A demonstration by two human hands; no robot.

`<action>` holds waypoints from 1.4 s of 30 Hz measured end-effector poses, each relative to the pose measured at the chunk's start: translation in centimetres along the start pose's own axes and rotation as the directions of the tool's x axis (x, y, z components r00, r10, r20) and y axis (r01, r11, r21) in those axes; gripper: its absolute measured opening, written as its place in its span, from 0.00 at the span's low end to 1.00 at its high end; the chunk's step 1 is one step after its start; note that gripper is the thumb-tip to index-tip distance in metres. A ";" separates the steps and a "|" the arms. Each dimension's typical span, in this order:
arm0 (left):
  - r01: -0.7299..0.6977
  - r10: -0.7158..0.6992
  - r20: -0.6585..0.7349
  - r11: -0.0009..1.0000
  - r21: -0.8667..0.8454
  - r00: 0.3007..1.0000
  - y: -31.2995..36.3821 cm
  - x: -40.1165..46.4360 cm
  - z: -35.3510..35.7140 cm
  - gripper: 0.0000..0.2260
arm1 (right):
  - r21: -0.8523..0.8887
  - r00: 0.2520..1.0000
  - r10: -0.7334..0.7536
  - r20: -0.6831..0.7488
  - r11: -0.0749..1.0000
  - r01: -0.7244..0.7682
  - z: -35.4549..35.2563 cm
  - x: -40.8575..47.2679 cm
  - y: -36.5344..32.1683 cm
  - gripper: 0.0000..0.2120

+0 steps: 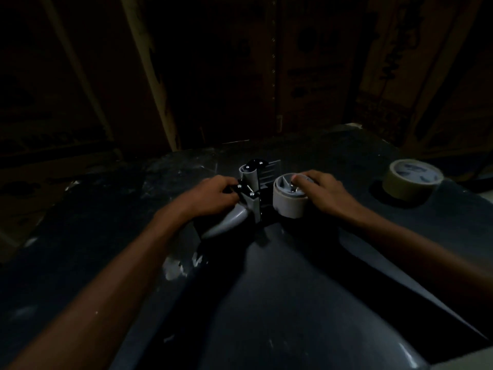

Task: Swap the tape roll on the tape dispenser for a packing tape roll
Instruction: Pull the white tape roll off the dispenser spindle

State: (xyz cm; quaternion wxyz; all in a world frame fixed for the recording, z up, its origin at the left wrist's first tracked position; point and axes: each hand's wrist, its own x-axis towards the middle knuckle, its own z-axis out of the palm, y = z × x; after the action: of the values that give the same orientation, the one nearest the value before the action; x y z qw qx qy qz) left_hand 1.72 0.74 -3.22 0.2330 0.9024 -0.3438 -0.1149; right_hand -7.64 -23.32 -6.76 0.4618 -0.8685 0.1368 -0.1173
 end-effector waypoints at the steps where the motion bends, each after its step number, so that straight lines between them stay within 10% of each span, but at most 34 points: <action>1: -0.004 0.004 -0.004 1.000 -0.007 1.000 0.0 -0.6 0.1 0.11 | -0.009 1.000 -0.014 0.002 1.000 0.014 0.1 -0.1 0.0 0.19; 19: 0.068 -0.109 -0.126 0.953 -0.294 0.986 6.4 -12.8 4.8 0.07 | 0.096 0.997 0.055 0.051 0.994 -0.059 0.4 -4.8 -0.6 0.15; 34: 0.057 -0.068 -0.076 0.990 -0.131 0.995 8.9 -13.8 4.2 0.08 | 0.032 0.993 -0.056 0.107 0.998 0.052 2.8 -3.1 -2.7 0.24; 42: -0.013 -0.059 -0.398 0.984 -0.176 0.916 5.7 -9.5 -0.9 0.07 | 0.001 0.971 0.114 0.209 0.993 -0.117 -0.1 -2.9 -2.5 0.28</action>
State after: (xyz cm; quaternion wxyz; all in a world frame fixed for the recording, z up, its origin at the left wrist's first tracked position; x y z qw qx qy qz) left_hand -8.15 3.71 0.81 0.3756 0.8867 -0.2665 0.0401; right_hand -10.07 -21.09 -4.88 0.4853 -0.8635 0.1373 0.0005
